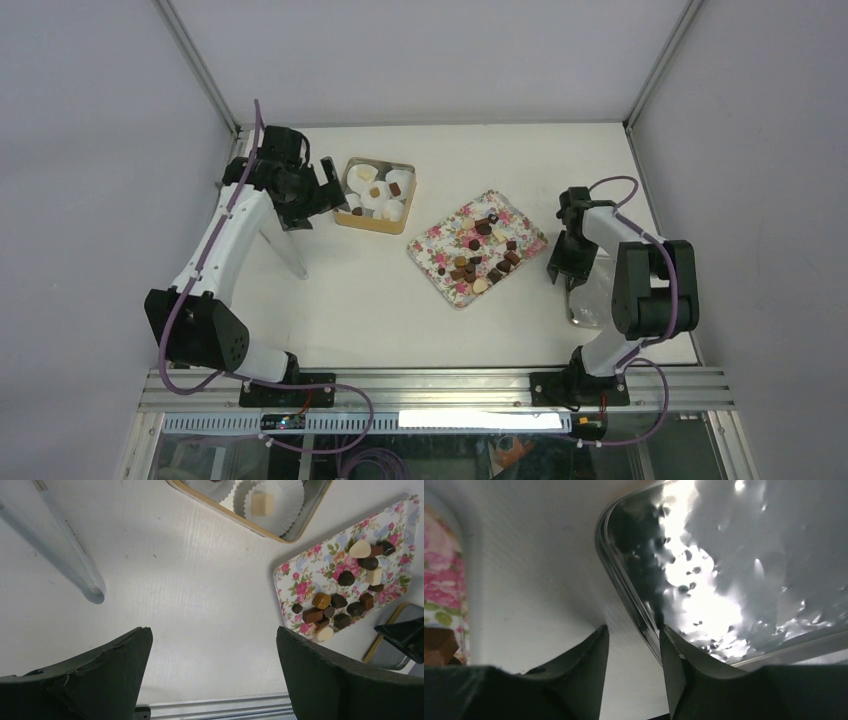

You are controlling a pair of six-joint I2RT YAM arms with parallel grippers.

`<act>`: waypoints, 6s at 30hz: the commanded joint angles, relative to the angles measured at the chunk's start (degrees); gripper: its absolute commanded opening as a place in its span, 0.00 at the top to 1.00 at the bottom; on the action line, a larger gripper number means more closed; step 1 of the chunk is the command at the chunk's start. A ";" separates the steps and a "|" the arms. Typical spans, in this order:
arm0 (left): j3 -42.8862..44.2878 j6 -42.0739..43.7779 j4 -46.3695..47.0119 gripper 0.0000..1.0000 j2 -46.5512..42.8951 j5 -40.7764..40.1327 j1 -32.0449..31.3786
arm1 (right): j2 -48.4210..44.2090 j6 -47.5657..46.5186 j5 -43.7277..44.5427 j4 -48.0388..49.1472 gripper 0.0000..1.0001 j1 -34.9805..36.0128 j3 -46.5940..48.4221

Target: Pack the chocolate

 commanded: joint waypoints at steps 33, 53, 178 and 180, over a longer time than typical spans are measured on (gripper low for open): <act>5.40 7.38 7.64 0.01 0.05 27.61 -3.07 | -34.09 2.28 -43.88 0.77 1.00 -2.51 17.53; -9.32 12.40 47.80 0.01 -16.39 62.74 -3.07 | -29.73 13.71 -78.71 27.37 1.00 11.57 25.15; -8.69 24.00 38.08 1.00 -10.63 95.38 -10.98 | 1.46 -25.96 -107.75 -2.18 1.00 28.91 47.74; -8.35 23.48 38.23 1.00 -10.25 95.27 -11.02 | 1.54 -25.98 -106.99 -2.76 1.00 28.78 47.61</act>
